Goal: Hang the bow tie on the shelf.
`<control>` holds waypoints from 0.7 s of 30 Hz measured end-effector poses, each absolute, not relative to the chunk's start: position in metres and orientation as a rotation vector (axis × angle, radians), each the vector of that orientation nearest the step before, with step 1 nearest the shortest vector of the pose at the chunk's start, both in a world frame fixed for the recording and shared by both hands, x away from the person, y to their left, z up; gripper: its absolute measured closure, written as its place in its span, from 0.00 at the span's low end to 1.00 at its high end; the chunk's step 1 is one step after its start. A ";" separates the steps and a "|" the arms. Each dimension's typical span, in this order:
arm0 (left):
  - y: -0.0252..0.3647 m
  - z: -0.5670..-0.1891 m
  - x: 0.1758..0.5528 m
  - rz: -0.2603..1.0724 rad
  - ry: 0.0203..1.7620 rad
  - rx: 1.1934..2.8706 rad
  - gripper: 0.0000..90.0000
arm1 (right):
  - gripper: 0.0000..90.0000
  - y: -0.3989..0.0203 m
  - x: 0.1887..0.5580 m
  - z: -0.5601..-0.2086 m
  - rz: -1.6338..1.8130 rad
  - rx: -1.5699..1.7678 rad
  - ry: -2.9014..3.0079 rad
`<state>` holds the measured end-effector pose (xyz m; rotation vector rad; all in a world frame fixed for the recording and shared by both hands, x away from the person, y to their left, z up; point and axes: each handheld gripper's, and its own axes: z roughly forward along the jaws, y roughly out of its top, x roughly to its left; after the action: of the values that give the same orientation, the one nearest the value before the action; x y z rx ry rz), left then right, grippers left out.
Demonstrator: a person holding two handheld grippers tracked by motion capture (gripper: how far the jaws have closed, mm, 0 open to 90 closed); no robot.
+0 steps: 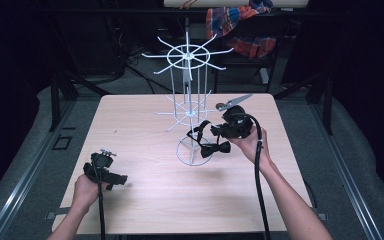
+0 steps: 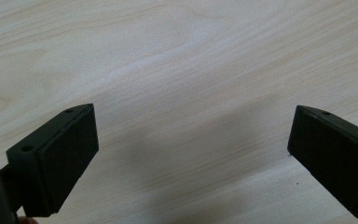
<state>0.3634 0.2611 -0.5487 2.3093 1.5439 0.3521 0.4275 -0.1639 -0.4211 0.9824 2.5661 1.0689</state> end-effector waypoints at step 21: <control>0.260 -0.549 0.363 0.349 1.546 2.313 0.02 | 0.29 -0.176 0.407 -0.409 1.054 0.982 2.564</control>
<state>0.3634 0.2599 -0.5487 2.3134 1.5459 0.3492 0.4068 -0.1759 -0.4095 0.9821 2.5637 1.0538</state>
